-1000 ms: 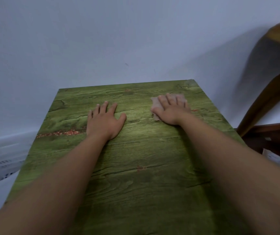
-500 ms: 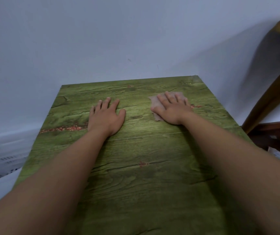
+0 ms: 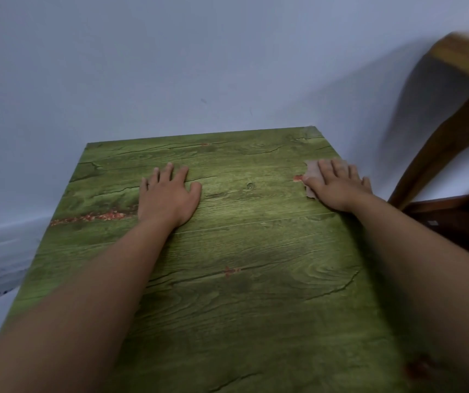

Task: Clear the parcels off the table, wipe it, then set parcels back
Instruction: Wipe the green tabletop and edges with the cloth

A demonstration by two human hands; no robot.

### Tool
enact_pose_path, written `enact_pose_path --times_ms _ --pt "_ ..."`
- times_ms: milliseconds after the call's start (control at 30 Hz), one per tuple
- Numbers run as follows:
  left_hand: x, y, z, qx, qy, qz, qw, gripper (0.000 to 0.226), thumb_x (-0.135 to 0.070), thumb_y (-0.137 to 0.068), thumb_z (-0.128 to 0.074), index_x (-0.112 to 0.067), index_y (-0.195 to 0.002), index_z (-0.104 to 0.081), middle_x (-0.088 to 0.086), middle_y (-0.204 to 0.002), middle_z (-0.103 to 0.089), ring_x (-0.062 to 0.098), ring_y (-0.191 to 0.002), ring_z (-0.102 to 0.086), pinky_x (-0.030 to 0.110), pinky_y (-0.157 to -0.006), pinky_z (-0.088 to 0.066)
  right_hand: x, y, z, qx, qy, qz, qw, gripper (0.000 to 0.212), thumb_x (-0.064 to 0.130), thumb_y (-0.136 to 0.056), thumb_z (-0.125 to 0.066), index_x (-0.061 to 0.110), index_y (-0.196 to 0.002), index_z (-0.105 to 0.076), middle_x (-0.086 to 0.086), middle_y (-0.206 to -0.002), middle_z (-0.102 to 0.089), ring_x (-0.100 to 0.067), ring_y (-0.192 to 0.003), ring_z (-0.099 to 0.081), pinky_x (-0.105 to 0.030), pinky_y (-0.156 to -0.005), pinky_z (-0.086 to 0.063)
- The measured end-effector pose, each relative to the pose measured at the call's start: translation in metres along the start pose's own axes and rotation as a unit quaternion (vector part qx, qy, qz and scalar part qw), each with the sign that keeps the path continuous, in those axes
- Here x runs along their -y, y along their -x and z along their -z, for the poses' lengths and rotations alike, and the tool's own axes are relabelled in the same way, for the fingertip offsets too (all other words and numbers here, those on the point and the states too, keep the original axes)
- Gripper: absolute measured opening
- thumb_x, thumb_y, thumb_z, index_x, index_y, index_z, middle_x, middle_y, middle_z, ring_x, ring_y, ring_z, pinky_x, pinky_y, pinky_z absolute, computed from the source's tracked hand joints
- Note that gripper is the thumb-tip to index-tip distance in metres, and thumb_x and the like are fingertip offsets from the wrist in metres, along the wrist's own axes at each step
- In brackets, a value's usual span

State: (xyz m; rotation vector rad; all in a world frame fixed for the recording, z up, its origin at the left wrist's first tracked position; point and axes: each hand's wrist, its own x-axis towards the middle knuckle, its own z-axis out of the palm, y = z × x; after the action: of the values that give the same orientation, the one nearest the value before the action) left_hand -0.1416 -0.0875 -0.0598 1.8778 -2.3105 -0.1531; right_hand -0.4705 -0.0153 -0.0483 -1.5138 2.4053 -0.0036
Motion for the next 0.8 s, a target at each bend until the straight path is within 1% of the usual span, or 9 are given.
enact_pose_path --times_ms 100,333,433,500,567,633,700,767,800 --pt "-0.001 0.002 0.001 -0.003 0.005 -0.002 1.000 0.062 -0.052 -0.097 -0.020 -0.028 -0.154 -0.023 0.006 -0.163 -0.017 0.029 -0.150 -0.011 0.050 -0.121 -0.009 0.031 0.006 -0.006 0.007 0.010 0.028 1.000 0.077 0.075 -0.091 -0.015 0.039 -0.155 0.008 0.005 -0.163 0.018 -0.029 -0.150 0.016 -0.053 -0.119 0.011" --pt "0.001 0.002 0.002 -0.010 0.032 -0.008 0.999 0.054 -0.038 -0.100 -0.024 -0.027 -0.153 -0.027 0.006 -0.162 -0.020 0.028 -0.149 -0.014 0.049 -0.121 -0.008 0.131 0.030 -0.028 0.010 0.043 0.164 0.985 0.079 0.077 -0.090 -0.012 0.037 -0.156 0.008 0.003 -0.163 0.018 -0.033 -0.149 0.016 -0.054 -0.117 0.013" --pt "0.004 0.002 0.002 -0.022 0.048 -0.008 0.999 0.051 -0.032 -0.100 -0.027 -0.024 -0.150 -0.033 0.006 -0.160 -0.026 0.028 -0.148 -0.018 0.048 -0.121 -0.012 0.144 0.042 -0.036 0.015 0.042 0.193 0.980 0.079 0.078 -0.090 -0.013 0.038 -0.156 0.006 0.006 -0.163 0.018 -0.029 -0.150 0.018 -0.052 -0.118 0.014" --pt "0.007 0.001 0.001 -0.047 0.064 -0.019 0.997 0.048 -0.028 -0.099 -0.031 -0.019 -0.145 -0.042 0.008 -0.154 -0.037 0.029 -0.143 -0.029 0.048 -0.119 -0.020 0.136 0.044 -0.034 0.024 0.042 0.203 0.978 0.078 0.078 -0.090 -0.014 0.040 -0.155 0.006 0.008 -0.163 0.018 -0.025 -0.150 0.018 -0.050 -0.118 0.014" --pt "0.009 0.002 0.001 -0.086 0.086 -0.031 0.992 0.043 -0.023 -0.097 -0.036 -0.012 -0.134 -0.054 0.012 -0.139 -0.054 0.030 -0.129 -0.046 0.046 -0.110 -0.035 0.121 0.043 -0.030 0.023 0.043 0.200 0.979 0.078 0.079 -0.090 -0.013 0.041 -0.155 0.006 0.009 -0.163 0.018 -0.024 -0.150 0.016 -0.050 -0.119 0.012" --pt "0.010 0.002 0.002 -0.126 0.100 -0.030 0.987 0.035 -0.021 -0.095 -0.039 -0.008 -0.116 -0.064 0.012 -0.116 -0.064 0.029 -0.106 -0.057 0.040 -0.090 -0.046 0.097 0.038 -0.025 0.014 0.043 0.179 0.983 0.077 0.079 -0.089 -0.010 0.041 -0.155 0.007 0.008 -0.163 0.017 -0.025 -0.150 0.014 -0.050 -0.118 0.011" --pt "0.007 0.003 0.003 -0.158 0.096 -0.026 0.982 0.027 -0.020 -0.092 -0.040 -0.008 -0.094 -0.065 0.010 -0.093 -0.064 0.027 -0.086 -0.057 0.035 -0.070 -0.042 0.065 0.033 -0.019 0.007 0.045 0.142 0.989 0.077 0.078 -0.089 -0.008 0.041 -0.155 0.008 0.007 -0.163 0.017 -0.026 -0.151 0.013 -0.051 -0.118 0.009" --pt "0.004 0.006 0.004 -0.180 0.069 -0.021 0.981 0.024 -0.020 -0.091 -0.041 -0.009 -0.081 -0.061 0.006 -0.080 -0.059 0.026 -0.074 -0.054 0.032 -0.061 -0.038 0.030 0.031 -0.013 0.008 0.038 0.102 0.994 0.077 0.079 -0.089 -0.009 0.042 -0.155 0.008 0.007 -0.164 0.016 -0.026 -0.151 0.014 -0.052 -0.119 0.008" --pt "0.003 0.008 0.005 -0.187 0.054 -0.020 0.981 0.025 -0.020 -0.091 -0.041 -0.009 -0.077 -0.059 0.006 -0.075 -0.058 0.026 -0.069 -0.054 0.033 -0.058 -0.040 0.016 0.032 -0.012 0.008 0.033 0.084 0.996 0.077 0.079 -0.089 -0.010 0.042 -0.155 0.008 0.006 -0.164 0.015 -0.026 -0.151 0.014 -0.052 -0.119 0.008"
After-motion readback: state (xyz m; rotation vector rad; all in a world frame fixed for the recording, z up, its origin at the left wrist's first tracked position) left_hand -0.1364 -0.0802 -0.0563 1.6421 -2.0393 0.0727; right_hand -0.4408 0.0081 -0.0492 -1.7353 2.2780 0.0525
